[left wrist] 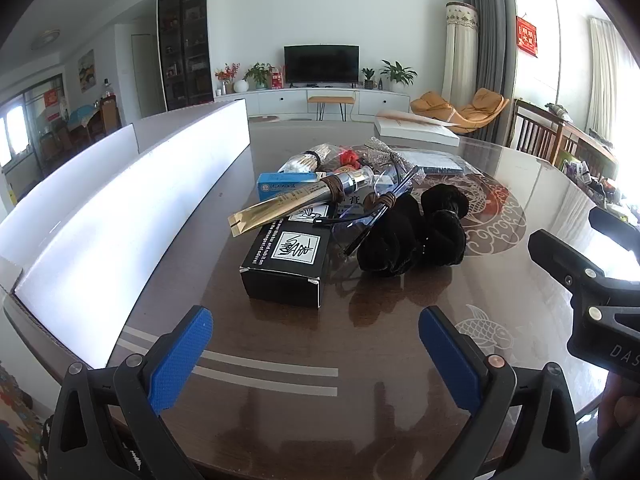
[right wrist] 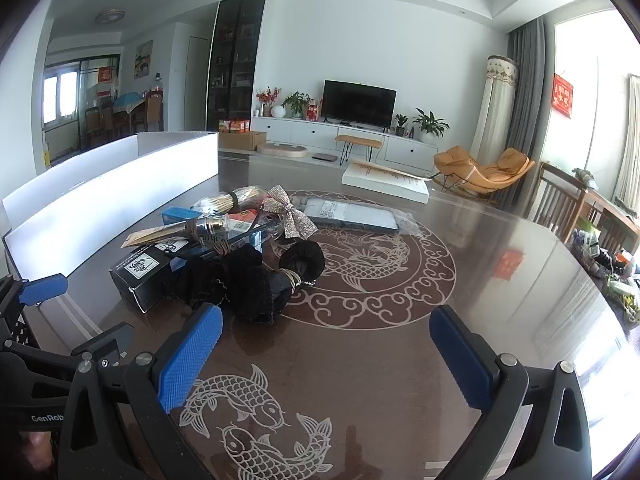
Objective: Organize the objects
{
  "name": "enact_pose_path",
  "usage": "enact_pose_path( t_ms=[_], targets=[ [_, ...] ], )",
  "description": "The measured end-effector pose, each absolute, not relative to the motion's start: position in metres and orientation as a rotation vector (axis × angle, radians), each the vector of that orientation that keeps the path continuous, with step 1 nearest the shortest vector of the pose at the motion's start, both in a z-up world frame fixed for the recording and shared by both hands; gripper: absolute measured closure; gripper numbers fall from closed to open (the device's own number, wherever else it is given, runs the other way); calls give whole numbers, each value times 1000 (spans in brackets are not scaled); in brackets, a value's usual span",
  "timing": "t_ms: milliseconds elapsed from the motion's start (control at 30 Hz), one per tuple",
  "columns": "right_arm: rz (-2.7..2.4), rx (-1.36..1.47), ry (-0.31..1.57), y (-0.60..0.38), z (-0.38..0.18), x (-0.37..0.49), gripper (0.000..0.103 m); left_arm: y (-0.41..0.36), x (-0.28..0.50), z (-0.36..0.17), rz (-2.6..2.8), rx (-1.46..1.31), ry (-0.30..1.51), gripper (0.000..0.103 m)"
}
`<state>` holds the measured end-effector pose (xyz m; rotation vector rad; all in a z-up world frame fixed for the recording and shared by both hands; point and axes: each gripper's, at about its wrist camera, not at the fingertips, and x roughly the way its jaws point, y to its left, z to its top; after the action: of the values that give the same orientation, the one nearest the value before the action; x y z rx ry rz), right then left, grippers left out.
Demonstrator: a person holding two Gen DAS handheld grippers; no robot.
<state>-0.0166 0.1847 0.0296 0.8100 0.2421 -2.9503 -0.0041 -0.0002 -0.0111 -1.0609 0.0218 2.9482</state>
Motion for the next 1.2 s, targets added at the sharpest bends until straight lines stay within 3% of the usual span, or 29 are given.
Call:
enact_pose_path(
  t_ms=[1200],
  targets=[
    [-2929,845,249,180,22,-18,0,4,-13,-33,2869,-1208,56,0]
  ],
)
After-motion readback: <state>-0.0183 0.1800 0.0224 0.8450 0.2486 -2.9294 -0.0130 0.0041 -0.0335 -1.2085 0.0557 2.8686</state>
